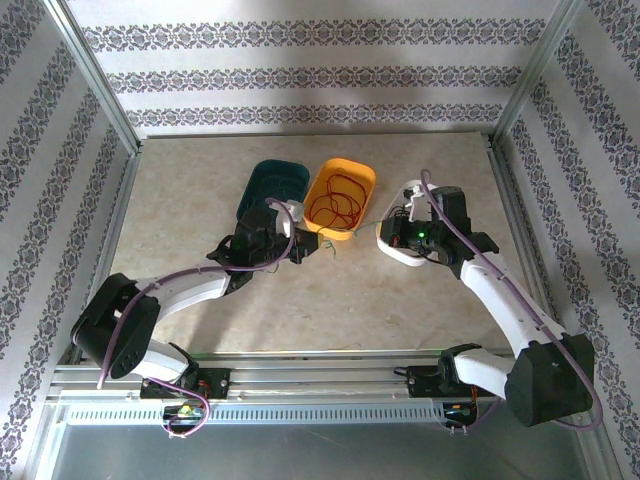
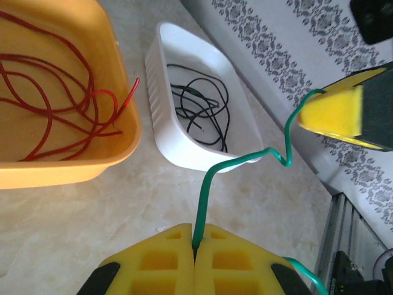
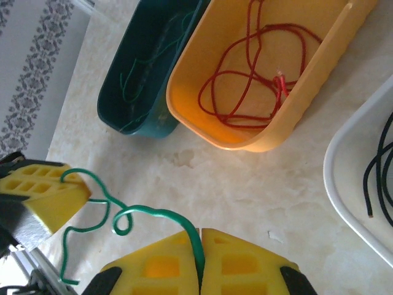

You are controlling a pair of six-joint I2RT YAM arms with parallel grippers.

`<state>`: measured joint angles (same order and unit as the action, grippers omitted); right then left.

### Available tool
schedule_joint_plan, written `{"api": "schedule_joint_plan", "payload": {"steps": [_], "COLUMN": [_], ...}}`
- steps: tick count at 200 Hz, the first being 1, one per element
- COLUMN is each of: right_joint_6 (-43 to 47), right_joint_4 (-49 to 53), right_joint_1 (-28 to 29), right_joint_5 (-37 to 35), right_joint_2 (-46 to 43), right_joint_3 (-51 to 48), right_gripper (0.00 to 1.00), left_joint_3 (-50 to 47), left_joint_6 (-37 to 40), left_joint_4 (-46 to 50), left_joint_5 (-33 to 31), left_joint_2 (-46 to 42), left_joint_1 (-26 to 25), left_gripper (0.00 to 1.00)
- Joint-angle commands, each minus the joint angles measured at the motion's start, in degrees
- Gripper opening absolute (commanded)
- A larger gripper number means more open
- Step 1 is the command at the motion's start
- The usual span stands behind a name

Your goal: Untangle the cables

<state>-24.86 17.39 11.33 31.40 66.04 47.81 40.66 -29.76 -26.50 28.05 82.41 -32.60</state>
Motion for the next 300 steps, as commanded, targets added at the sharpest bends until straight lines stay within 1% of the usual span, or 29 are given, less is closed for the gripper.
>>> {"api": "schedule_joint_plan", "payload": {"steps": [1, 5, 12, 16, 23, 31, 54, 71, 101, 115, 133, 151, 160, 167, 171, 179, 183, 187, 199, 218, 234, 259, 272, 279, 290, 300], "right_joint_6": [-4.0, -4.3, -5.4, -6.0, -6.8, -7.7, -8.1, -7.3, -5.7, -5.5, -5.0, -4.0, -3.2, -2.5, -2.2, -1.8, -1.5, -1.3, -0.8, 0.2, 1.0, 3.3, 4.6, 5.2, 6.6, 6.5], "right_joint_4": [-4.4, -5.4, -7.2, -8.0, -9.0, -9.6, -9.9, -9.3, -6.3, -5.2, -4.5, -2.9, -1.5, -0.4, 0.2, 0.8, 1.1, 1.3, 2.2, 3.3, 3.9, 1.9, 0.2, -1.2, -4.2, -6.3], "right_joint_1": [-1.4, -1.4, -1.4, -1.4, -1.4, -1.4, -1.7, -1.8, -2.0, -2.0, -1.9, -1.8, -1.7, -1.7, -1.7, -1.7, -1.7, -1.7, -1.7, -1.8, -2.0, -2.3, -2.2, -2.2, -2.2, -2.2], "right_joint_5": [-2.8, -1.5, 0.8, 1.9, 3.5, 4.4, 2.6, 0.4, 0.4, 0.6, 1.0, 1.0, 1.0, 0.9, 0.7, 0.3, 0.2, 0.0, -1.0, -3.8, -9.0, -22.7, -30.5, -34.1, -39.3, -44.4], "right_joint_2": [-0.2, -0.1, 0.1, 0.2, 0.3, 0.3, -1.0, -2.0, -1.1, -0.5, -0.1, 0.2, 0.3, 0.3, 0.2, -0.1, -0.5, -0.7, -1.6, -2.7, -4.3, -8.0, -9.5, -10.1, -10.8, -11.3], "right_joint_3": [-0.9, -1.0, -1.1, -1.1, -0.9, -0.6, 0.0, -0.2, 0.3, 0.3, 0.3, 0.9, 1.5, 1.9, 2.0, 2.1, 2.1, 2.1, 2.0, 2.1, 1.8, -1.3, -3.3, -4.4, -6.2, -7.4], "right_gripper": [0.0, 0.03, 0.21, 0.28, 0.35, 0.38, 0.4, 0.4, 0.4, 0.41, 0.41, 0.41, 0.41, 0.41, 0.41, 0.41, 0.41, 0.41, 0.41, 0.41, 0.41, 0.42, 0.48, 0.48, 0.49, 0.54], "left_joint_3": [-2.1, -2.2, -2.3, -2.3, -2.3, -2.3, -2.7, -2.2, 0.5, 2.4, 5.7, 8.4, 9.3, 10.0, 10.4, 10.9, 11.1, 11.5, 12.4, 13.3, 12.9, 10.3, 7.2, 5.6, 3.4, 2.0], "left_joint_6": [-3.1, -3.7, -5.0, -5.9, -7.6, -9.6, -15.1, -16.6, -17.0, -17.3, -17.1, -17.8, -18.5, -18.9, -19.1, -18.8, -18.8, -18.7, -18.0, -15.8, -11.6, -3.1, 0.3, 2.2, 5.6, 9.0], "left_joint_4": [-3.0, -3.5, -4.3, -4.8, -5.6, -6.2, -9.4, -9.8, -4.8, -2.2, 0.2, 3.0, 3.7, 4.1, 4.4, 3.2, 2.6, 2.4, 1.7, 2.2, 3.4, 6.8, 8.0, 9.1, 11.6, 14.3], "left_joint_5": [-1.8, -2.1, -2.7, -3.0, -3.6, -5.2, -9.1, -12.5, -21.0, -23.5, -25.4, -29.6, -31.8, -33.3, -33.9, -33.7, -33.4, -33.2, -32.4, -32.8, -34.5, -40.2, -43.9, -46.2, -49.6, -52.6], "left_joint_2": [-1.6, -1.6, -1.5, -1.3, -1.0, -0.7, -0.3, -0.4, 0.7, 2.4, 5.5, 8.4, 9.7, 10.6, 10.9, 11.8, 12.1, 12.4, 12.7, 11.2, 8.2, 1.0, -3.6, -6.1, -10.0, -13.1], "left_joint_1": [2.4, 2.7, 3.2, 3.6, 4.3, 5.2, 8.5, 11.3, 14.7, 15.7, 16.1, 16.1, 16.1, 16.1, 16.1, 16.1, 16.1, 16.0, 15.9, 15.3, 14.3, 12.5, 12.3, 12.3, 12.3, 12.3], "left_gripper": [0.0, 0.0, 0.0, 0.0, 0.0, 0.0, 0.0, 0.0, 0.0, 0.0, 0.0, 0.0, 0.08, 0.17, 0.27, 0.53, 0.62, 0.68, 0.81, 0.88, 0.91, 0.95, 0.98, 1.0, 0.99, 0.99]}}
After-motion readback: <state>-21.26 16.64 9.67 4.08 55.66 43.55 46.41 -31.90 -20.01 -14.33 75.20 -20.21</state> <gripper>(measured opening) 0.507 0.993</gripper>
